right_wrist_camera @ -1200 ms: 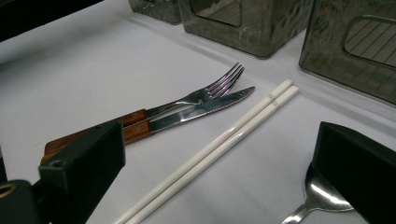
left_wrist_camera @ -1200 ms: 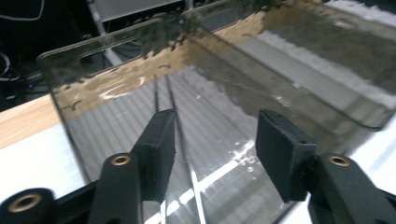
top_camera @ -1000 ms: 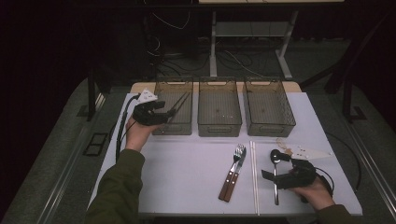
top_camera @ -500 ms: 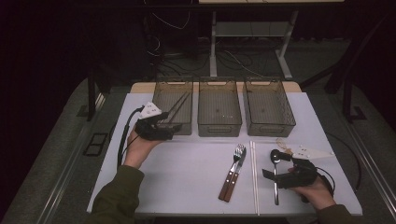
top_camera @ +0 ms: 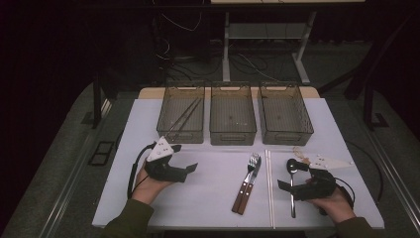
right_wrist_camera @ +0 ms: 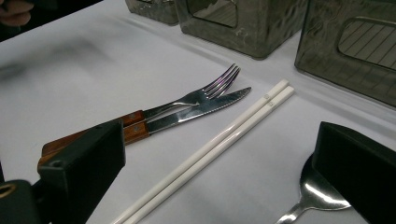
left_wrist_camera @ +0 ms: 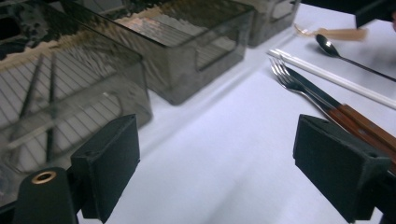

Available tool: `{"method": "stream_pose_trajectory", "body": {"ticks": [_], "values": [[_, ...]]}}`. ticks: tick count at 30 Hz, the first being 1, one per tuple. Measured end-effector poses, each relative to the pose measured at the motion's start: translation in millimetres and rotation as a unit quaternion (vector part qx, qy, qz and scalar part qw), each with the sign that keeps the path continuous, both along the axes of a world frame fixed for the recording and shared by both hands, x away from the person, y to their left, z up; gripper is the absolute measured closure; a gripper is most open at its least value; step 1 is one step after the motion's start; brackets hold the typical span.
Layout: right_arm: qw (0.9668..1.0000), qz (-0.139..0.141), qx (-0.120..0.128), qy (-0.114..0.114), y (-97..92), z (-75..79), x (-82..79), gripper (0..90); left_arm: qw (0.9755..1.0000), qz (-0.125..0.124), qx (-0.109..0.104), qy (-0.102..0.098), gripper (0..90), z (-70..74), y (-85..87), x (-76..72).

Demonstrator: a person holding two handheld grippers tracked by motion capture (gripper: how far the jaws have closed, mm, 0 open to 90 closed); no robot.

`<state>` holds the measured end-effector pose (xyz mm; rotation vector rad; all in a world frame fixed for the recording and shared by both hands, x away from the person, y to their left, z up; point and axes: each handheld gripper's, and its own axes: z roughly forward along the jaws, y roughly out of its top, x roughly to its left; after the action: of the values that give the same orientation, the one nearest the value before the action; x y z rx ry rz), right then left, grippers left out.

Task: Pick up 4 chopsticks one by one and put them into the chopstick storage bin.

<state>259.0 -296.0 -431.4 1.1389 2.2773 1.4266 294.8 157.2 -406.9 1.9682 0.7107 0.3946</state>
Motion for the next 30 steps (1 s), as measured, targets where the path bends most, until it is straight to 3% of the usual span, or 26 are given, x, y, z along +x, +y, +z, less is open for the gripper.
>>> {"method": "stream_pose_trajectory", "body": {"ticks": [7, 11, 16, 23, 30], "values": [[0.9999, 0.003, -0.007, 0.012, 0.0, 0.1, 0.5, 2.7, 0.9996, -0.013, -0.016, 0.019, 5.2, -11.3, 4.4, -14.5], [0.9996, 0.003, -0.014, 0.025, -0.4, 1.0, 1.9, 2.8, 0.9995, -0.021, -0.01, 0.02, 0.0, -17.9, 2.6, -23.4], [0.9991, 0.003, -0.021, 0.037, 0.1, 5.7, 4.3, 7.1, 0.9991, -0.033, -0.003, 0.026, 0.0, -24.7, 0.1, -31.9], [0.9987, -0.016, -0.03, 0.037, -0.4, 11.6, 16.7, 24.7, 0.9984, -0.04, 0.012, 0.039, 0.0, -29.9, 0.9, -28.2], [0.9973, -0.035, -0.041, 0.051, 2.9, 12.2, 37.6, 53.4, 0.9982, -0.038, 0.01, 0.045, 0.5, -31.6, -1.0, -26.2]]}}
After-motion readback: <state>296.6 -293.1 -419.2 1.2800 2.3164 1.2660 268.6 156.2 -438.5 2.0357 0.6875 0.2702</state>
